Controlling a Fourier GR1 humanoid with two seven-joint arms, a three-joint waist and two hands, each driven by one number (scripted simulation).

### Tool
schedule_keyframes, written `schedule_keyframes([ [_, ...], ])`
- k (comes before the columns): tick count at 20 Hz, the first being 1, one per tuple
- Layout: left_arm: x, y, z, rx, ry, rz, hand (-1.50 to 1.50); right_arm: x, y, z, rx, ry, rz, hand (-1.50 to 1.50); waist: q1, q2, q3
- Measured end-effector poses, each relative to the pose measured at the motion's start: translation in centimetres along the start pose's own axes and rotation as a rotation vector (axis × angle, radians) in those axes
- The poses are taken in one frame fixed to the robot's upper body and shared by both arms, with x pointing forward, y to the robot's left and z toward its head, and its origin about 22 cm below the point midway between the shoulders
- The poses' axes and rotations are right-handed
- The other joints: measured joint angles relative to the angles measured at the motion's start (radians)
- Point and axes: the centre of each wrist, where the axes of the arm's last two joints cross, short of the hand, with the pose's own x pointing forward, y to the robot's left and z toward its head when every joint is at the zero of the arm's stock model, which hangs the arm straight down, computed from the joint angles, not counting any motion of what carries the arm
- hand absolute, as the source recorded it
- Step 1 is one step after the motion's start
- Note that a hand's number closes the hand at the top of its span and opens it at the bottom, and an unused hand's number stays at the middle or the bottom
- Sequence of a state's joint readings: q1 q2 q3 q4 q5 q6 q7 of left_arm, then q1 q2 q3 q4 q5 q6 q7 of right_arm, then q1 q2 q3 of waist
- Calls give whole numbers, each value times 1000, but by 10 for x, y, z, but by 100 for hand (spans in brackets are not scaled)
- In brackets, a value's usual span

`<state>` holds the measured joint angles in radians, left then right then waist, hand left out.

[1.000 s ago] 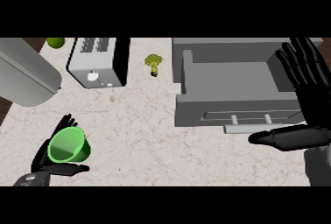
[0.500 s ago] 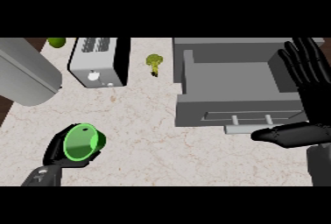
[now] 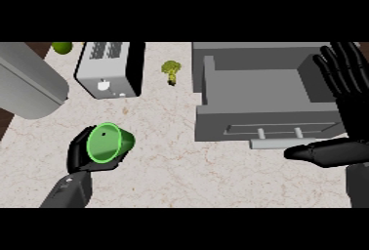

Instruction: Pick up the cup, place it into the drawer and close the drawer

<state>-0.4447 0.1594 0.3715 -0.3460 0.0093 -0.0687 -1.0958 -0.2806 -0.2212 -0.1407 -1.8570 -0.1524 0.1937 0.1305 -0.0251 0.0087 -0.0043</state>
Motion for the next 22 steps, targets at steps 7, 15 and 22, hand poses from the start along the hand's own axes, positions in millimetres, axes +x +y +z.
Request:
schedule_keyframes([
  [7, 19, -32, -50, -52, -116, 114, 150, -3, -2, 5, -10, 7, 11, -150, 8, -5, 2],
  [15, 69, -100, -118, -234, -237, 191, 150, -6, -6, 10, -26, 20, 27, -150, 25, -13, 5],
  [22, 141, -171, -164, -348, -270, 206, 150, -7, -10, 9, -31, 19, 35, -150, 26, -16, 5],
])
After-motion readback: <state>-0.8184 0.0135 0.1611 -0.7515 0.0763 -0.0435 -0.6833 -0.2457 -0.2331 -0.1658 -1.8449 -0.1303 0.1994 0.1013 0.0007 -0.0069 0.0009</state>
